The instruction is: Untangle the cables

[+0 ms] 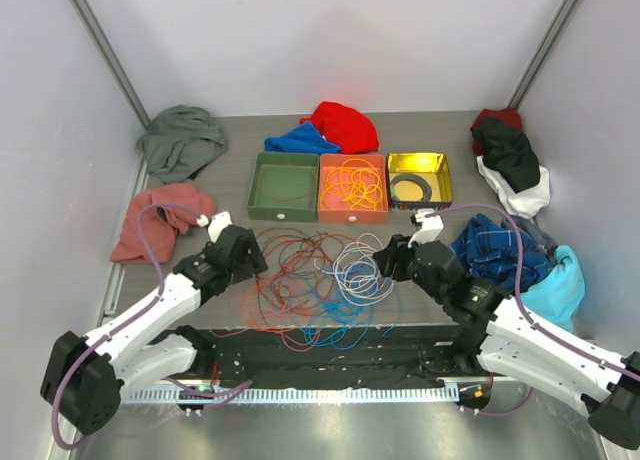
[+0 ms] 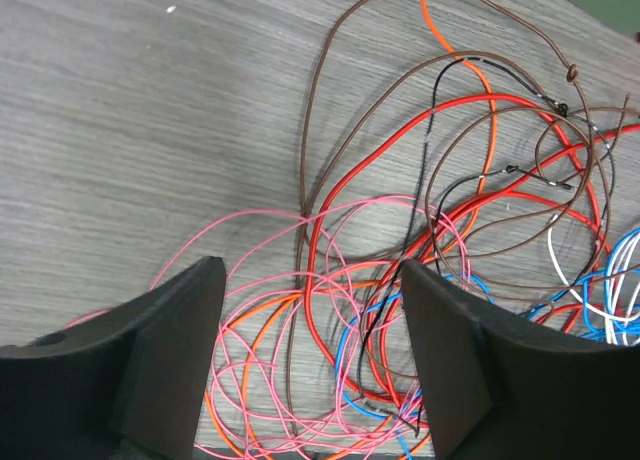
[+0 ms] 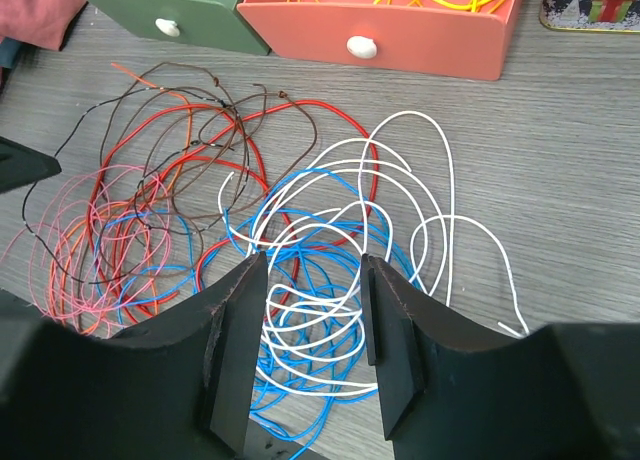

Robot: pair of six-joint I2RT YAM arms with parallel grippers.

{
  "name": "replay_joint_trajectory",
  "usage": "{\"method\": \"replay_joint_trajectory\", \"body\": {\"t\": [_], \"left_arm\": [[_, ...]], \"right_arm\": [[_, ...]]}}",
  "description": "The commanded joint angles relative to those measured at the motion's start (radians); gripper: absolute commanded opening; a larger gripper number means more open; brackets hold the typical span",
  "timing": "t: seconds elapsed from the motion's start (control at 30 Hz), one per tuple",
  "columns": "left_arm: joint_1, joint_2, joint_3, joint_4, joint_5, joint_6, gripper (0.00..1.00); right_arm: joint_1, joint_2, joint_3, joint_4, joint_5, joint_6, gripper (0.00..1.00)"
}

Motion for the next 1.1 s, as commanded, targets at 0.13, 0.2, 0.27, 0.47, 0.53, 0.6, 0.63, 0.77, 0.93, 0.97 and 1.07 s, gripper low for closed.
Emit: {"method": "replay_joint_trajectory", "body": {"t": [0.13, 0.2, 0.27, 0.47, 0.53, 0.6, 0.63, 0.77, 0.93, 0.97, 1.07], "left_arm": [[0.003, -0.302, -0.061, -0.020, -0.150, -0.130, 0.82], [0.003, -0.343, -0.071, -0.078, -0.193, -0.165, 0.82], [0.003, -0.367, -0.087, -0.129, -0.206, -0.212, 0.80], [0.018, -0.149, -0.119, -0.086, -0.100, -0.234, 0.71], [0.018, -0.033, -0.102, -0.048, -0.048, -0.216, 0.71], [0.018, 0.021, -0.084, 0.004, -0.025, -0.193, 0.71], [0.017, 0.049, -0.081, 0.023, -0.020, -0.182, 0.71], [0.018, 0.072, -0.047, 0.073, -0.025, -0.159, 0.71], [0.018, 0.114, -0.026, 0.098, -0.025, -0.125, 0.70], [0.018, 0.121, -0.027, 0.104, -0.020, -0.122, 0.70], [0.018, 0.144, -0.029, 0.138, -0.008, -0.118, 0.70]], "right_arm": [[0.008, -0.008, -0.005, 0.051, -0.011, 0.027, 0.50], [0.008, -0.006, -0.012, 0.062, -0.013, 0.031, 0.50], [0.008, -0.005, -0.015, 0.068, -0.016, 0.033, 0.50], [0.006, -0.001, -0.023, 0.080, -0.022, 0.031, 0.50], [0.006, -0.006, -0.023, 0.075, -0.019, 0.030, 0.50], [0.008, -0.020, -0.025, 0.068, -0.017, 0.031, 0.50], [0.006, -0.020, -0.025, 0.066, -0.014, 0.031, 0.50], [0.006, -0.041, -0.034, 0.048, -0.002, 0.033, 0.50], [0.006, -0.044, -0.040, 0.046, 0.000, 0.035, 0.50], [0.008, -0.040, -0.040, 0.048, 0.003, 0.035, 0.50], [0.008, -0.029, -0.037, 0.052, 0.003, 0.027, 0.50]]}}
